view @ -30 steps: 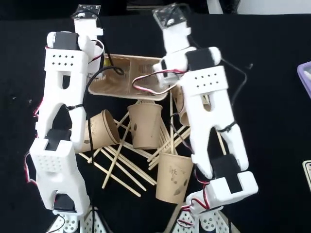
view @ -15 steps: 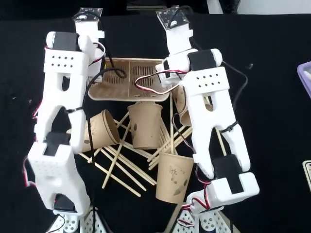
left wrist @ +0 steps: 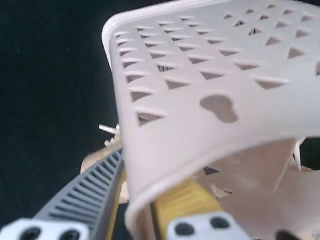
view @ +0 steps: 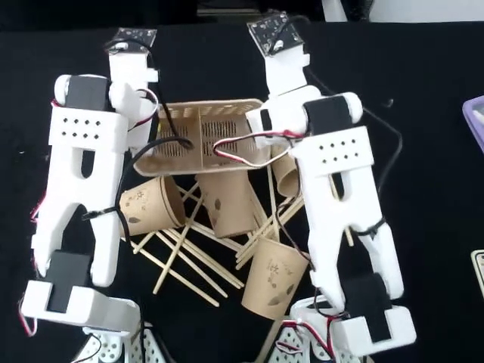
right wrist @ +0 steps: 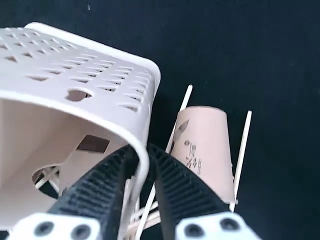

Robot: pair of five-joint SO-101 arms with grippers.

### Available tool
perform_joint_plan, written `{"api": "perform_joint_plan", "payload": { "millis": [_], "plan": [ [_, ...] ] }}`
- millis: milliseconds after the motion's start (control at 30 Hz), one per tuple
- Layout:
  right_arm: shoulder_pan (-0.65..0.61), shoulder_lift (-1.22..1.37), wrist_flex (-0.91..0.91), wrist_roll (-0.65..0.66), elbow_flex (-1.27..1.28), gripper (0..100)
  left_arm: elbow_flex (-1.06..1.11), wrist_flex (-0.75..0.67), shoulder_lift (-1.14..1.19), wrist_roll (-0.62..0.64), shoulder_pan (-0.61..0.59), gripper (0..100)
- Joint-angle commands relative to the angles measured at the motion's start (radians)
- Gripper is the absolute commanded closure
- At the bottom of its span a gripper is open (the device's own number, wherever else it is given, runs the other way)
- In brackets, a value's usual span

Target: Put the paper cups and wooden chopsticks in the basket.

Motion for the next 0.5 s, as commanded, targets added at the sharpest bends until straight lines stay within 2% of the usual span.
{"api": "perform_joint_plan", "payload": {
  "millis": [0,233,333,467],
  "plan": [
    [0.055,-0.062,-0.153,0.002,0.058,98.8,-0.013,-0.066,-0.048,-0.014,-0.016,93],
    [0.048,-0.045,-0.281,0.003,0.035,98.8,0.002,-0.190,-0.043,-0.008,-0.018,89],
    [0.031,0.021,-0.281,0.002,-0.018,98.8,0.025,-0.222,0.003,0.052,-0.018,89],
    [0.026,0.140,-0.226,0.002,-0.125,98.8,0.001,-0.239,0.091,0.071,-0.048,89]
  ]
}}
